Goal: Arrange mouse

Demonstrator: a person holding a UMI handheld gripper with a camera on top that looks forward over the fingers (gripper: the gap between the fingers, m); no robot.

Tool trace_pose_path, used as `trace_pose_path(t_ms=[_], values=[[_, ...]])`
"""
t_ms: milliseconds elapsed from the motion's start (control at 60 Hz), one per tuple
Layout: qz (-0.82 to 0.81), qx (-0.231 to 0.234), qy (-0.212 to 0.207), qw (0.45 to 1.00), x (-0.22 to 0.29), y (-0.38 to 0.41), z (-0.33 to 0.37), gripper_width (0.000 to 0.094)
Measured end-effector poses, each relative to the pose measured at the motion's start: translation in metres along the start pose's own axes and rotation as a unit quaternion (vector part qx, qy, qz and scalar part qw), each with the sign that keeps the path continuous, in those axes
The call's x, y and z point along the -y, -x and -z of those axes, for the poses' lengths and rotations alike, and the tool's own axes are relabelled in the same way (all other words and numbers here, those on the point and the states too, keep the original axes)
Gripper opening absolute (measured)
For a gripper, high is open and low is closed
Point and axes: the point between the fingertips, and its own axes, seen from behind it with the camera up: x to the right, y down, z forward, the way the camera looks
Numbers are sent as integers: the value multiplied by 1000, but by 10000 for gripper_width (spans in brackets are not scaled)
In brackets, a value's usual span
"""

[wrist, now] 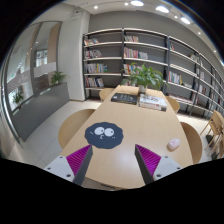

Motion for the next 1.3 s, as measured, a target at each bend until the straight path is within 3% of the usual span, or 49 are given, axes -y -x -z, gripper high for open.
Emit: trace_pose_path(t_ms=[217, 550, 700, 1150, 1217, 1300], values=[[-41, -34, 48, 997, -62, -62, -16, 856], [-102, -142, 121, 977, -154, -244, -53, 842], [-109, -153, 138, 973, -156, -292, -89, 844], [-94, -107, 144, 979, -100, -330, -203, 850], [-88, -99, 148, 980, -93, -330, -214, 822], [-84, -90, 149, 981, -87, -327, -224, 706]])
